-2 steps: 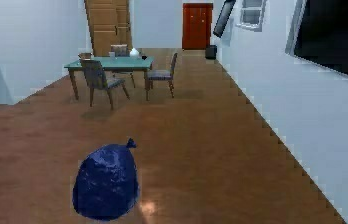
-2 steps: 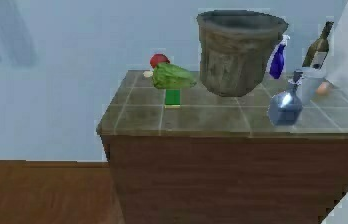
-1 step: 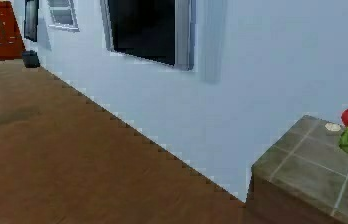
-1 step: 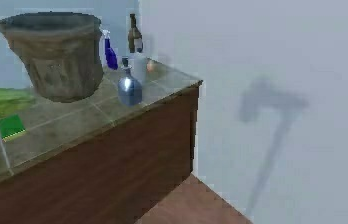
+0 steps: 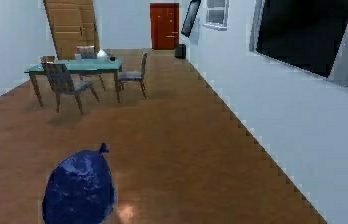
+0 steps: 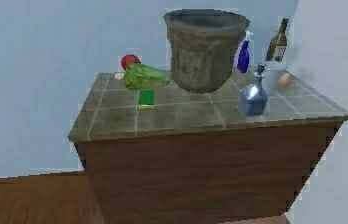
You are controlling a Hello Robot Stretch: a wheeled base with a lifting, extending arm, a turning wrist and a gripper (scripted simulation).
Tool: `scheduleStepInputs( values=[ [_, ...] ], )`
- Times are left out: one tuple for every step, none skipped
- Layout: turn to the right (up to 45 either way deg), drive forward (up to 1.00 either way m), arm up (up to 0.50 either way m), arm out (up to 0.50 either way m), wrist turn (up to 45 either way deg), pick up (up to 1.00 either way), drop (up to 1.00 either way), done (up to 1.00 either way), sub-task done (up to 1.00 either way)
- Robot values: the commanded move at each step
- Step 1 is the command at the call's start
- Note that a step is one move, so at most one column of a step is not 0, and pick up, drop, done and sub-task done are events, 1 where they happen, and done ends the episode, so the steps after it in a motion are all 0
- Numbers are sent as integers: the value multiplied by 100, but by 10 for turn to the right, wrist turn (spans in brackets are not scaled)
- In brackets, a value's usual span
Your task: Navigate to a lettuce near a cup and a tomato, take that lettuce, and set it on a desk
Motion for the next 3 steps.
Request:
scheduleStepInputs(
  values=[
    [450,0,0,0,0,0,0,0,0],
    [120,0,0,0,0,0,0,0,0],
    [0,40,0,0,0,0,0,0,0]
  ],
)
